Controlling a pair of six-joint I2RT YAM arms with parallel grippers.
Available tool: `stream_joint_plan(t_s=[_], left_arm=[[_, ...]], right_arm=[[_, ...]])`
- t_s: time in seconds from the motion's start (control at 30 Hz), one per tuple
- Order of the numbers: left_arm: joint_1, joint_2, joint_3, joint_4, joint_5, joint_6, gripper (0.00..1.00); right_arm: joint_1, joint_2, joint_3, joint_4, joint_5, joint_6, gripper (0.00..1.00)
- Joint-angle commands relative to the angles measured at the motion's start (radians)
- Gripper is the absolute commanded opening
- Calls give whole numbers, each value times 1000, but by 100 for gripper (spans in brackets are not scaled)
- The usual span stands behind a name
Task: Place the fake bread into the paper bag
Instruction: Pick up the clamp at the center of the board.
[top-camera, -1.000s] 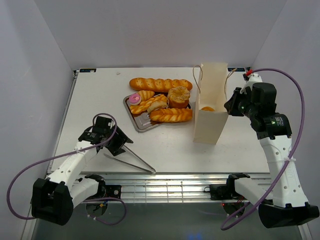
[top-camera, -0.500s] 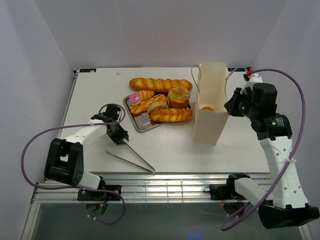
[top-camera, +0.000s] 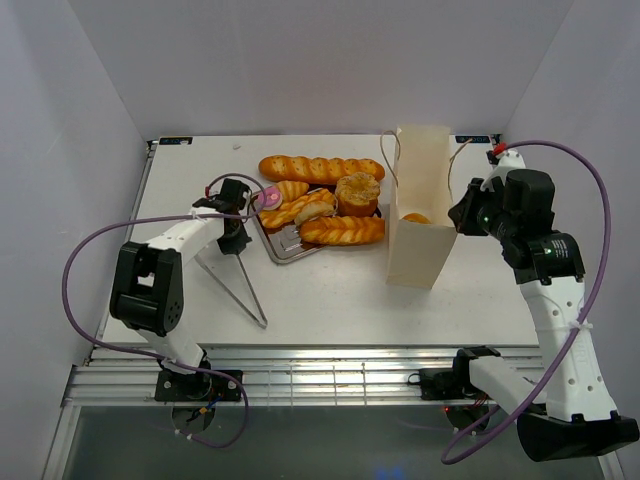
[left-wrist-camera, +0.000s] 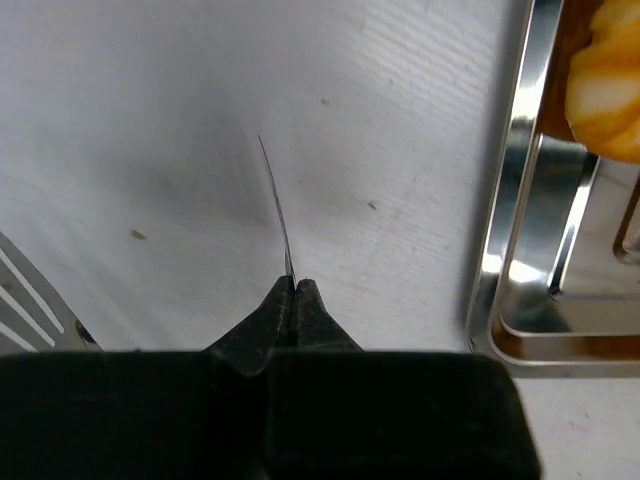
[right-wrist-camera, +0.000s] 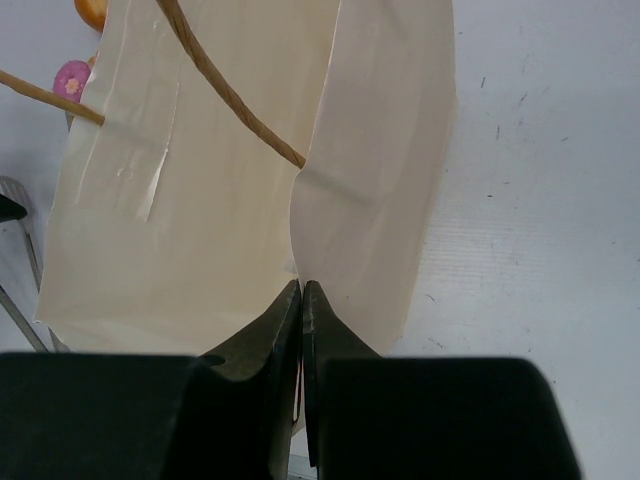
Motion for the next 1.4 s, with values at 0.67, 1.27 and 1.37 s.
stream_joint_plan(t_s=[0.67, 1.27, 1.37], left_arm=[[60, -110, 16, 464, -254, 544, 73], [46, -481, -377, 277, -175, 68, 98], [37, -472, -400, 281, -175, 59, 98]], right_arm=[[0, -46, -56, 30, -145, -4, 8], [25, -44, -85, 87, -251, 9, 8], [32, -41, -89, 93, -263, 9, 8]])
